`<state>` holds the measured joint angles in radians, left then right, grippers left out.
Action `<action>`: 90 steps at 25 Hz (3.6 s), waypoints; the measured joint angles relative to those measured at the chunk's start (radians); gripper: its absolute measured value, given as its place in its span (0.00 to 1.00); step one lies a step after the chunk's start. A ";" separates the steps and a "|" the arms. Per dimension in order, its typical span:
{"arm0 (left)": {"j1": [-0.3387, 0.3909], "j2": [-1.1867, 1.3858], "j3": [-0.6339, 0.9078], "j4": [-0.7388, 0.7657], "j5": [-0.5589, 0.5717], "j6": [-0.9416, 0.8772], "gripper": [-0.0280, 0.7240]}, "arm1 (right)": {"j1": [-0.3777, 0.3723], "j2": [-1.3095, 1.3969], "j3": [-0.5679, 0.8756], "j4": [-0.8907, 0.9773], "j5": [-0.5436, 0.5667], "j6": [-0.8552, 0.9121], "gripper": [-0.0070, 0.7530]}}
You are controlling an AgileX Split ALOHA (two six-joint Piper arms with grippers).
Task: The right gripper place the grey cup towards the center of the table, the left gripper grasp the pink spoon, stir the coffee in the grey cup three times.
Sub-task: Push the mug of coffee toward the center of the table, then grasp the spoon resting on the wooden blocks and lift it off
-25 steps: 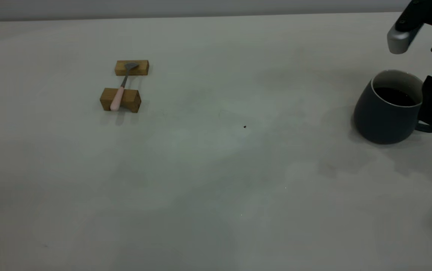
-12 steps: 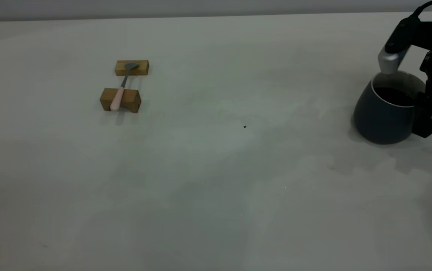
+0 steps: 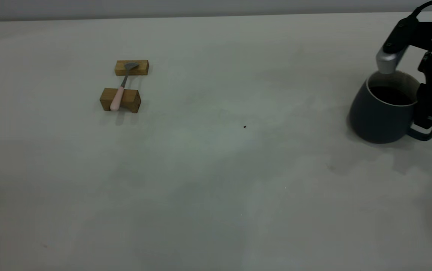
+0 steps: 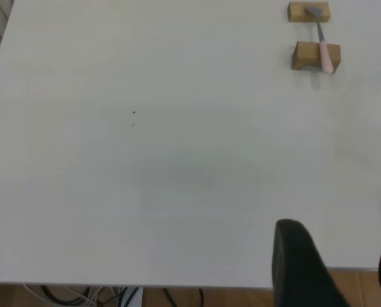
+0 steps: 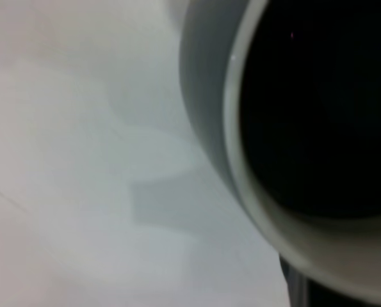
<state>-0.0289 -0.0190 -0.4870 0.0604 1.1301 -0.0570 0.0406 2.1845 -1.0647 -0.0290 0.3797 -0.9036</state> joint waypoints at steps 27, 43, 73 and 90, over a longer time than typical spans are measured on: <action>0.000 0.000 0.000 0.000 0.000 0.000 0.55 | 0.296 0.006 0.000 0.084 -0.172 0.231 0.28; 0.000 0.000 0.000 0.000 0.000 0.000 0.55 | 0.309 0.006 0.000 0.210 -0.198 0.242 0.45; 0.000 0.000 0.000 0.000 0.000 0.000 0.55 | 0.309 -1.282 0.048 -0.004 0.857 0.865 0.93; 0.000 0.000 0.000 0.000 0.000 0.000 0.55 | 0.057 -2.035 0.474 0.029 0.857 0.936 0.91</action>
<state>-0.0289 -0.0190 -0.4870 0.0604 1.1301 -0.0570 0.0972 0.1495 -0.5905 0.0000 1.2372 0.0325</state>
